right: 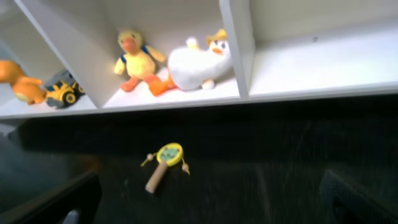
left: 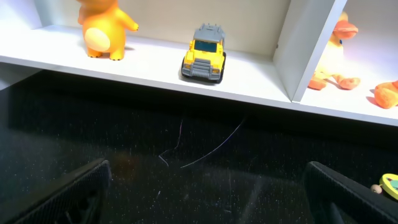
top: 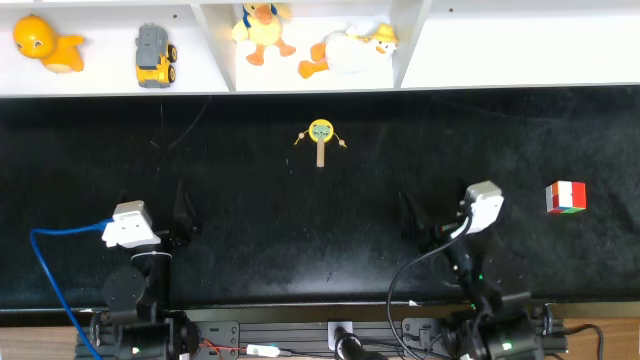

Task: Store Toys

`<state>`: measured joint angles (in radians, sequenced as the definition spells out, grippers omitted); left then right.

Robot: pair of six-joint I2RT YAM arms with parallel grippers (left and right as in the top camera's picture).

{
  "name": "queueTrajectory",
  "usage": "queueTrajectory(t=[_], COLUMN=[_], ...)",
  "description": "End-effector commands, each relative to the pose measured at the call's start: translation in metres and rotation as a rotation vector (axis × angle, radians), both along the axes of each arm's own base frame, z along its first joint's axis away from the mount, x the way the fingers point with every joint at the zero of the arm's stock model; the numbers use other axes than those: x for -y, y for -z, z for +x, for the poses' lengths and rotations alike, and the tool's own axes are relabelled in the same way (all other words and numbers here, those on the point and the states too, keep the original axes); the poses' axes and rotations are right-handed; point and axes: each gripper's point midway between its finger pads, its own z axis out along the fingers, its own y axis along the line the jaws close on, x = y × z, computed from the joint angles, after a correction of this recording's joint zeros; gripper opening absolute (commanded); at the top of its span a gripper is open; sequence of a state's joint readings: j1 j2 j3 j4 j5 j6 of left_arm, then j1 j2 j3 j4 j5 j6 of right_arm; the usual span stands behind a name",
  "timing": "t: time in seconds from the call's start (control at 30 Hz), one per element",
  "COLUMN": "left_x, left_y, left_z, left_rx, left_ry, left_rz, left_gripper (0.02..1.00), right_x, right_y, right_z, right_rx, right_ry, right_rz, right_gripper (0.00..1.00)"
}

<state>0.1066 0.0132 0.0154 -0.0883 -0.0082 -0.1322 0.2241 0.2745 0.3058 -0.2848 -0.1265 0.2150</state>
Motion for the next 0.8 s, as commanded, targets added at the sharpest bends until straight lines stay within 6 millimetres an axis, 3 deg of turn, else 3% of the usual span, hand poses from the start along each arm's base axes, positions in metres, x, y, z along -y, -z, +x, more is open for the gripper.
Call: queueTrajectory(t=[0.03,0.3,0.6,0.8], left_x=[0.0,0.0,0.0,0.0], left_y=[0.0,0.0,0.0,0.0], left_z=[0.0,0.0,0.0,0.0], left_rx=[0.008,0.008,0.008,0.008], left_ry=[0.001,0.001,0.001,0.001], left_rz=[-0.003,-0.003,-0.003,-0.003], left_gripper=[0.998,0.998,0.998,0.998], right_x=[-0.008,-0.029,-0.089,-0.119], right_y=[-0.02,-0.015,-0.004,0.008], right_z=[0.014,0.049,0.068,0.077], right_rx=[-0.016,-0.157,-0.271,-0.335], right_ry=[-0.043,-0.124,-0.307,-0.379], right_rz=[-0.084,-0.196,-0.289,-0.317], right_gripper=[0.998,0.993,0.998,1.0])
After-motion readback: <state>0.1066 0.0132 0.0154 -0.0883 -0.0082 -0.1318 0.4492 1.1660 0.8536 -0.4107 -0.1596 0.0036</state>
